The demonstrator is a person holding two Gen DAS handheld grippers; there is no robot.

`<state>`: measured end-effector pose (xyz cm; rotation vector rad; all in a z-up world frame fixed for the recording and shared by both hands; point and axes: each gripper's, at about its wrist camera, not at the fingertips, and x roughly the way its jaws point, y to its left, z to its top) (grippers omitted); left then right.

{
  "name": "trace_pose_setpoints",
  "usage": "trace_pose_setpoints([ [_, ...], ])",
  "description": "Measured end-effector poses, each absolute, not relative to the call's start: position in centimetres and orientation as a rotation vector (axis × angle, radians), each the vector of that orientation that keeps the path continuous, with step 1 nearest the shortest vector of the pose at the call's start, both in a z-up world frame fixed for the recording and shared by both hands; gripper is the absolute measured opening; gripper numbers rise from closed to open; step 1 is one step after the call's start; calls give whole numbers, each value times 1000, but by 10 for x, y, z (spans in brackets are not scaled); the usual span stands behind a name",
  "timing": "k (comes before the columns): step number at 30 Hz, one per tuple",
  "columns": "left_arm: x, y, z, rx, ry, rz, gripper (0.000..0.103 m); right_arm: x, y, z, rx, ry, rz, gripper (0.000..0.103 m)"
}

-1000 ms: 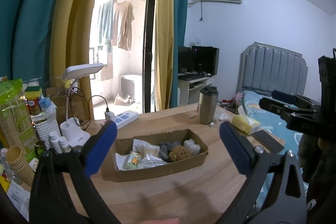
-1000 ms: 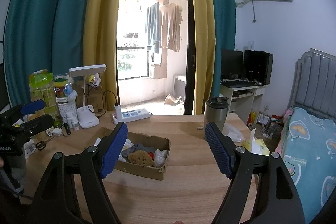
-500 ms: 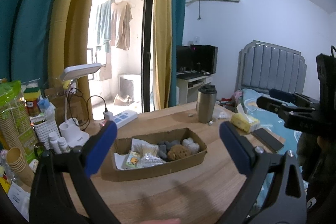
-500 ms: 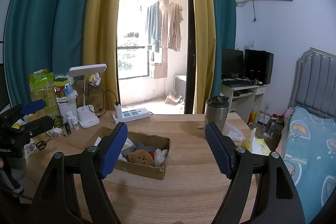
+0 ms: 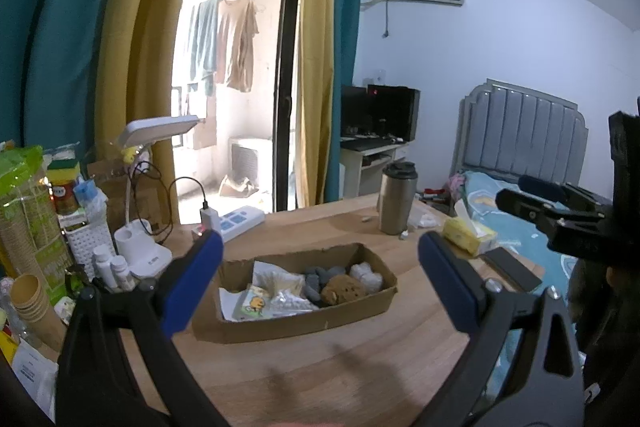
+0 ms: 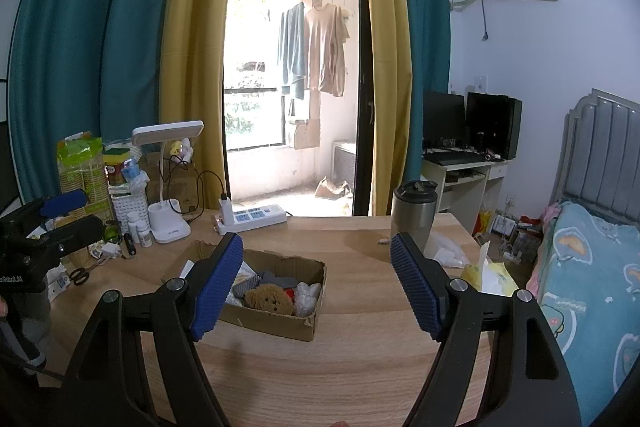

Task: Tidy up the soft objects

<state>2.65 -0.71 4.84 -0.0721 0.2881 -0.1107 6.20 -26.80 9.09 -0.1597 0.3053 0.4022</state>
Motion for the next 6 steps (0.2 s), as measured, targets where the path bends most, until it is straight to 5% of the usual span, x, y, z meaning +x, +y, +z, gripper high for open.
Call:
trace_pose_setpoints([
  [6, 28, -8, 46, -68, 301, -122, 99, 63, -267, 88, -158, 313, 403, 79],
])
